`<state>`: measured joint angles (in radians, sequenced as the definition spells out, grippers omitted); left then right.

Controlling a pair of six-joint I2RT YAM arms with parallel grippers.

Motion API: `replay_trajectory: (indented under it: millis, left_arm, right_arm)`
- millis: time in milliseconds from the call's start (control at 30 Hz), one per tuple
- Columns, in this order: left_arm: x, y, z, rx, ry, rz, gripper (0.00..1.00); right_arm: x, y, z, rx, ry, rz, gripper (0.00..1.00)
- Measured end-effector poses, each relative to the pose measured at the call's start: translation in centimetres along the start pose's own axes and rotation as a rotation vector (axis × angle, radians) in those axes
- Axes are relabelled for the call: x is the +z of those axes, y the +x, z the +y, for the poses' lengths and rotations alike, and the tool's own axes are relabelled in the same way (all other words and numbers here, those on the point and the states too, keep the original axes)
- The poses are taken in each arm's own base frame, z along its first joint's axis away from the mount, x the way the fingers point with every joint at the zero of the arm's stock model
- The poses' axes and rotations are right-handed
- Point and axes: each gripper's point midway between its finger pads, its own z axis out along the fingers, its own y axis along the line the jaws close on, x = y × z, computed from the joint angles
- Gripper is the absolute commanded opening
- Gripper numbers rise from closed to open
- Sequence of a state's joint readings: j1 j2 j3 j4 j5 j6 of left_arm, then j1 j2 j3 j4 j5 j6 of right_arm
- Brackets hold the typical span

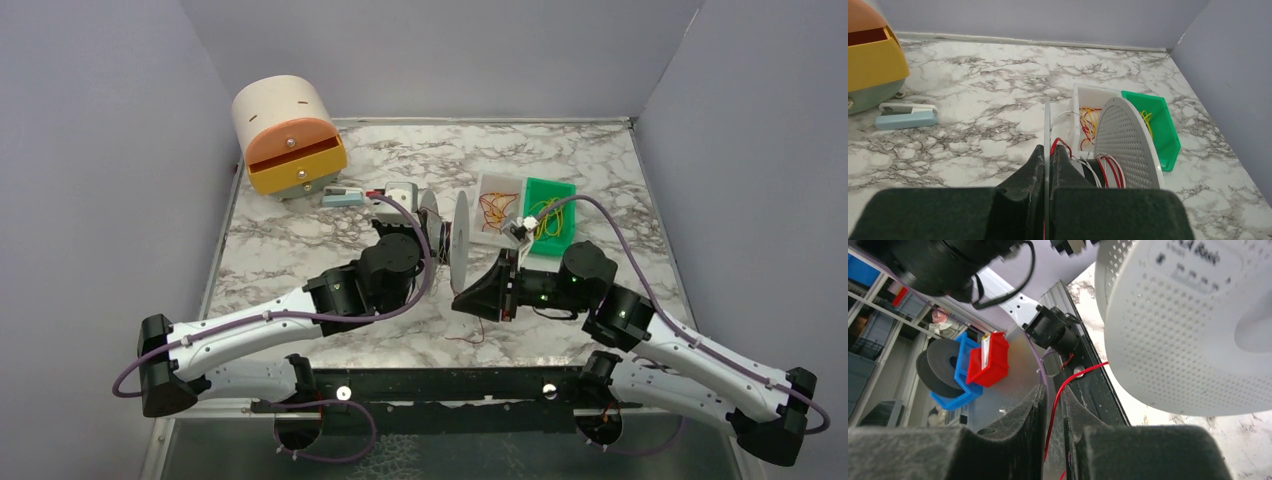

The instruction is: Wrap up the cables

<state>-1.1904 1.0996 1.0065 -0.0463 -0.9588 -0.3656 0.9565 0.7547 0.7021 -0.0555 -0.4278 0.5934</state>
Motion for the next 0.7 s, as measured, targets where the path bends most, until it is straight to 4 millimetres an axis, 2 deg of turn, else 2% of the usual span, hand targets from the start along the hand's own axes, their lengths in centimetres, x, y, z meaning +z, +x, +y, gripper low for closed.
replay_trajectory:
  millis: [400,600,700]
  left_arm:
    - [0.0,3.3,1.0,0.024,-0.016,0.045,0.00]
    - [-0.4,4.8,1.8,0.031,-0.008,0.067,0.00]
    - [-0.8,5.3,2.0,0.033,0.014,0.079,0.00]
  right_arm:
    - [0.6,-2.3,0.6,-0.016,0.011,-0.039,0.16]
    - [0.7,-4.9,0.8,-0.053,0.053,-0.097,0.15]
    - [0.8,-6.3,0.7,-0.081,0.087,-0.115,0.09]
